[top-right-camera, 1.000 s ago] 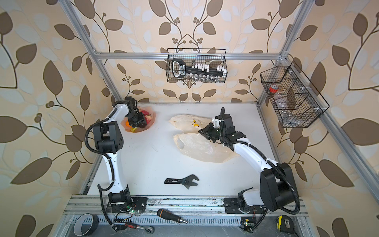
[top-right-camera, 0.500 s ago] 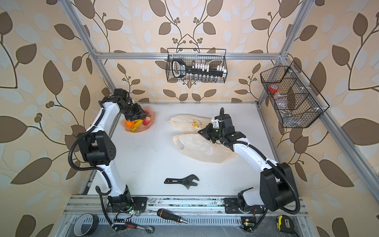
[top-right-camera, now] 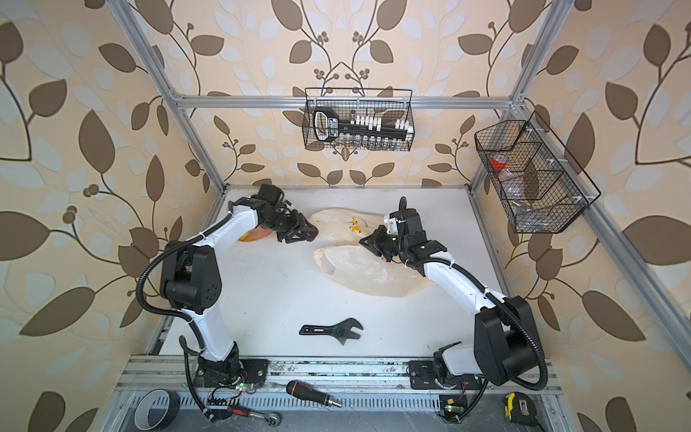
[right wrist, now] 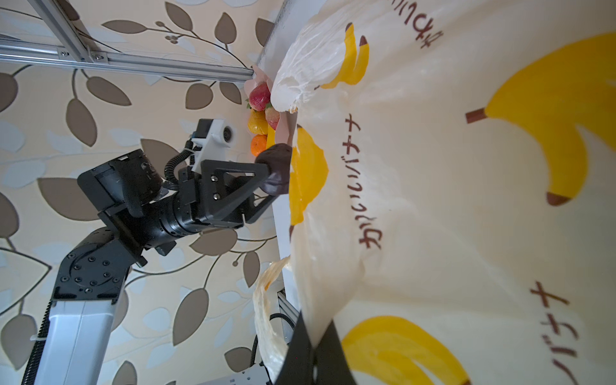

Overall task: Place the fruits into the plastic bag
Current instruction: Place the fruit in the plastic bag.

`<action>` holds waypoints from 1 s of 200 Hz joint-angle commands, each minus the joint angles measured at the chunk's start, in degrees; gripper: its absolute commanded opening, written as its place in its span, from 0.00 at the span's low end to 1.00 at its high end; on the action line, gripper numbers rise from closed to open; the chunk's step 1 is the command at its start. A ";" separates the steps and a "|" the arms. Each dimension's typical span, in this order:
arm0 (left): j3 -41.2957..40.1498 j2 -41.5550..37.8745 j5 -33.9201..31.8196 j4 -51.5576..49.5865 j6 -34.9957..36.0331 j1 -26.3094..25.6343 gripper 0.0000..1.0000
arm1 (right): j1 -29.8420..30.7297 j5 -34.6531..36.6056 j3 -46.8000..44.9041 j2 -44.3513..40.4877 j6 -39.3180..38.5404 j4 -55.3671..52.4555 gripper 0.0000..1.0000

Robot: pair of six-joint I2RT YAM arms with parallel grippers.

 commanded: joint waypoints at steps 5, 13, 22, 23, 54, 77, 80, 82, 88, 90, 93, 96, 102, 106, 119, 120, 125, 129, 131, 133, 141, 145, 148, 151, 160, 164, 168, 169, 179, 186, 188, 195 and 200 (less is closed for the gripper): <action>-1.07 -0.89 2.18 6.07 -5.00 -2.38 0.37 | 0.43 0.79 0.99 -0.15 0.50 0.00 0.00; -1.66 -0.52 2.24 7.02 -5.66 -2.95 0.37 | 0.45 0.86 0.96 -0.31 0.47 -0.07 0.00; -2.54 -0.26 2.49 8.34 -6.72 -3.43 0.37 | 0.47 0.95 0.82 -0.40 0.45 -0.03 0.00; -2.73 -0.21 2.50 8.51 -6.82 -3.49 0.37 | 0.49 0.96 0.80 -0.44 0.51 -0.02 0.00; -5.90 0.70 3.10 12.14 -9.09 -5.84 0.37 | 0.43 0.78 0.13 -0.89 0.78 0.42 0.00; -9.40 1.46 3.90 16.97 -11.88 -7.79 0.37 | 0.42 0.63 0.21 -0.79 0.78 0.35 0.00; -9.79 1.59 4.05 17.46 -12.94 -8.02 0.37 | 0.43 0.63 0.18 -0.77 0.80 0.34 0.00; -10.03 1.71 4.13 17.94 -13.27 -8.21 0.37 | 0.43 0.69 0.24 -0.80 0.82 0.30 0.00; -10.60 2.07 4.27 18.76 -13.83 -8.74 0.36 | 0.42 0.69 0.32 -0.85 0.75 0.24 0.00; -10.76 2.16 4.27 19.01 -13.98 -8.91 0.37 | 0.45 0.70 0.27 -0.84 0.81 0.23 0.00; -10.90 2.33 4.27 19.42 -14.19 -9.18 0.36 | 0.47 0.68 0.27 -0.80 0.83 0.18 0.00; -11.14 2.53 4.35 19.62 -14.35 -9.40 0.36 | 0.43 0.66 0.33 -0.84 0.83 0.17 0.00; -11.40 2.83 4.34 20.18 -14.70 -9.88 0.37 | 0.43 0.75 0.34 -0.93 0.80 0.17 0.00; -11.41 2.97 4.44 20.47 -14.88 -10.16 0.36 | 0.48 0.85 0.32 -1.01 0.83 0.17 0.00; -11.43 3.55 4.54 21.11 -15.25 -10.79 0.36 | 0.45 0.96 0.18 -1.26 0.92 0.17 0.00; -11.44 3.54 4.54 21.18 -15.30 -10.82 0.36 | 0.44 0.96 0.22 -1.27 0.87 0.17 0.00; -11.43 3.75 4.54 21.40 -15.54 -11.00 0.36 | 0.49 0.97 0.18 -1.38 0.98 0.17 0.00; -11.37 3.99 4.61 21.62 -15.72 -11.10 0.36 | 0.48 1.02 0.17 -1.47 0.93 0.17 0.00; -11.30 4.14 4.67 21.77 -15.84 -11.22 0.36 | 0.44 1.05 0.17 -1.53 0.92 0.24 0.00; -11.28 4.17 4.75 21.92 -15.98 -11.21 0.36 | 0.43 1.05 0.15 -1.58 0.96 0.25 0.00; -10.95 4.65 5.14 22.34 -16.35 -11.41 0.36 | 0.50 1.25 0.04 -1.78 1.02 0.32 0.00; -10.84 4.83 5.15 22.39 -16.47 -11.52 0.36 | 0.53 1.23 -0.03 -1.96 1.09 0.41 0.00; -10.67 5.06 5.18 22.38 -16.49 -11.62 0.36 | 0.55 1.23 -0.09 -2.07 1.16 0.48 0.00; -10.52 5.20 5.16 22.34 -16.56 -11.76 0.36 | 0.52 1.23 -0.22 -2.12 1.20 0.64 0.00; -10.04 5.47 5.14 22.37 -16.58 -12.13 0.36 | 0.52 1.32 -0.61 -2.42 1.57 0.98 0.00; -9.90 5.59 5.15 22.43 -16.66 -12.29 0.36 | 0.57 1.36 -0.80 -2.45 1.68 1.19 0.00; -9.83 5.79 5.15 22.54 -16.74 -12.41 0.36 | 0.60 1.29 -1.00 -2.57 1.78 1.37 0.00; -9.85 5.81 5.15 22.55 -16.79 -12.47 0.36 | 0.60 1.26 -0.99 -2.63 1.79 1.39 0.00; -9.79 6.15 5.17 23.40 -17.47 -12.91 0.36 | 0.52 1.10 -1.33 -2.65 2.05 1.62 0.00; -9.78 6.47 5.24 23.93 -18.00 -13.19 0.36 | 0.52 0.98 -1.48 -2.58 2.28 1.96 0.00; -9.72 6.56 5.24 24.06 -18.12 -13.26 0.36 | 0.51 0.97 -1.56 -2.53 2.30 2.00 0.00; -9.46 6.85 5.24 24.52 -18.55 -13.54 0.36 | 0.60 0.97 -1.67 -2.56 2.53 2.27 0.00; -9.43 7.08 5.19 24.78 -18.83 -13.77 0.36 | 0.64 0.89 -1.69 -2.47 2.73 2.53 0.00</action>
